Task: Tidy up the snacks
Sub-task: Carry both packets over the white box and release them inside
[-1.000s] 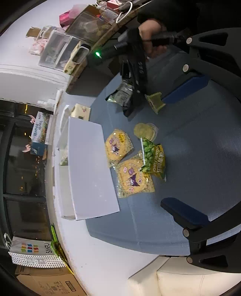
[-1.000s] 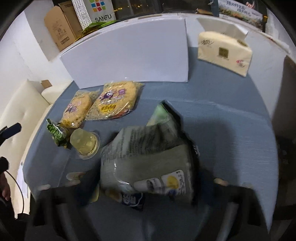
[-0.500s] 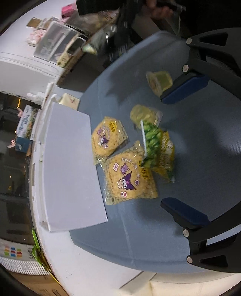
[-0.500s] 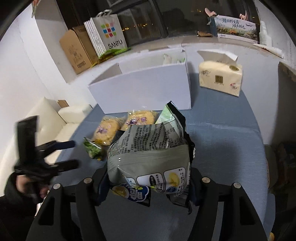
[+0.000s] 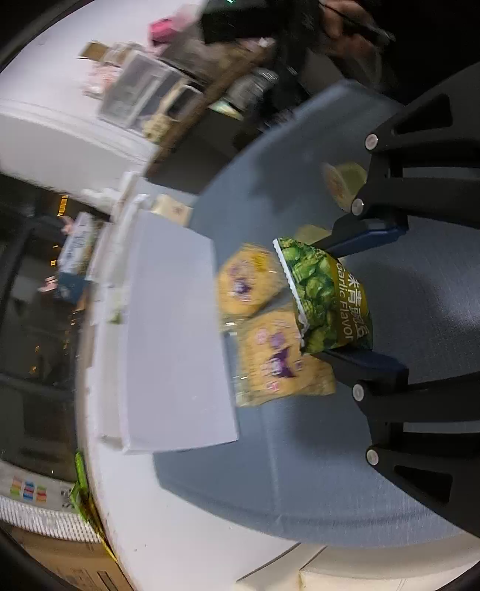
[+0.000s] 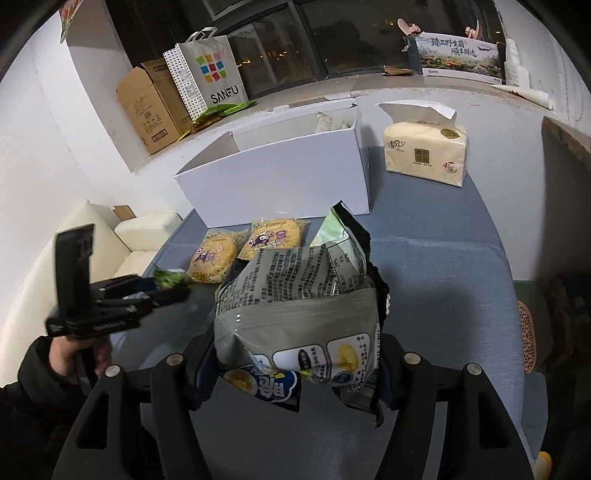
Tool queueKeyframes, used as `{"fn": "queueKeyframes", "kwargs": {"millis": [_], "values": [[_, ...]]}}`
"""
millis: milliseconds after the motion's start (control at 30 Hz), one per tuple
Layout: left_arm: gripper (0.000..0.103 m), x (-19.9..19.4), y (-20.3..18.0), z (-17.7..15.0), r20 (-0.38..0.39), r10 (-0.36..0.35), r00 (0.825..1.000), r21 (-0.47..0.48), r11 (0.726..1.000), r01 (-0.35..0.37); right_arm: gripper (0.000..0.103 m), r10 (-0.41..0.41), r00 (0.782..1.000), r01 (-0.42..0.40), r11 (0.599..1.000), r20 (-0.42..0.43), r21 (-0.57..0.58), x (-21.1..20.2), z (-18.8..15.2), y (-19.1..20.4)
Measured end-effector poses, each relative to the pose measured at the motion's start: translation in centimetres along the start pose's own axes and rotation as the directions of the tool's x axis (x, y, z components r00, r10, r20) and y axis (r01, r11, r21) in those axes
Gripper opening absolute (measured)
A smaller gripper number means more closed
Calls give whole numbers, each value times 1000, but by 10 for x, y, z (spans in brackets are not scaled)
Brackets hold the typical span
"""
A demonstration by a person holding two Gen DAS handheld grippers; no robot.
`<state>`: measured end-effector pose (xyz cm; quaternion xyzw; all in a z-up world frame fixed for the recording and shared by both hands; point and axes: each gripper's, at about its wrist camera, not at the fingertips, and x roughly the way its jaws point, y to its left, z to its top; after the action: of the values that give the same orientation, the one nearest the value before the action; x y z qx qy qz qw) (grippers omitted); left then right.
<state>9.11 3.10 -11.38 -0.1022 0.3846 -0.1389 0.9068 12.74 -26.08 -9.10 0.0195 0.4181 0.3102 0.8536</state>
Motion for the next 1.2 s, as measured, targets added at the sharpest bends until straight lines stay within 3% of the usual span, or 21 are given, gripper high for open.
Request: {"fn": "queueKeyframes", "kwargs": {"millis": [100,233,333,467,567,667,700,733,767,900,1200], "values": [[50,-17,4,17,68,-32,997,-32,999,34,71,18,1000,-18,1000,15,5,1,4,0],[50,-31,3,56,138,-35,990,-4,999,36,71,39,997,-40,999,64,11,-1,29,2],[50,-33,9,98,198,-43,979,5,999,43,71,74,991,-76,997,115,16,-2,65,3],[50,-23,25,154,252,-14,968,-13,1000,17,71,67,986,-61,997,156,-42,11,125,17],[50,-2,34,193,247,20,969,-17,1000,-17,71,80,985,-71,996,152,-62,32,168,23],[52,27,45,221,213,60,975,-23,998,-56,71,44,992,-36,997,120,-74,62,199,27],[54,33,48,224,203,69,977,-28,998,-65,72,39,994,-32,997,105,-70,71,208,27],[69,41,54,228,186,86,979,-46,996,-79,73,39,996,-33,997,82,-69,85,219,26],[100,48,60,231,167,113,980,-67,992,-103,74,28,997,-23,997,66,-67,95,226,26],[103,51,74,221,153,138,979,-101,987,-123,102,-23,1000,24,997,15,-80,120,239,20],[103,29,67,190,168,182,969,-59,983,-175,103,-31,996,37,998,89,-58,94,228,9]]}}
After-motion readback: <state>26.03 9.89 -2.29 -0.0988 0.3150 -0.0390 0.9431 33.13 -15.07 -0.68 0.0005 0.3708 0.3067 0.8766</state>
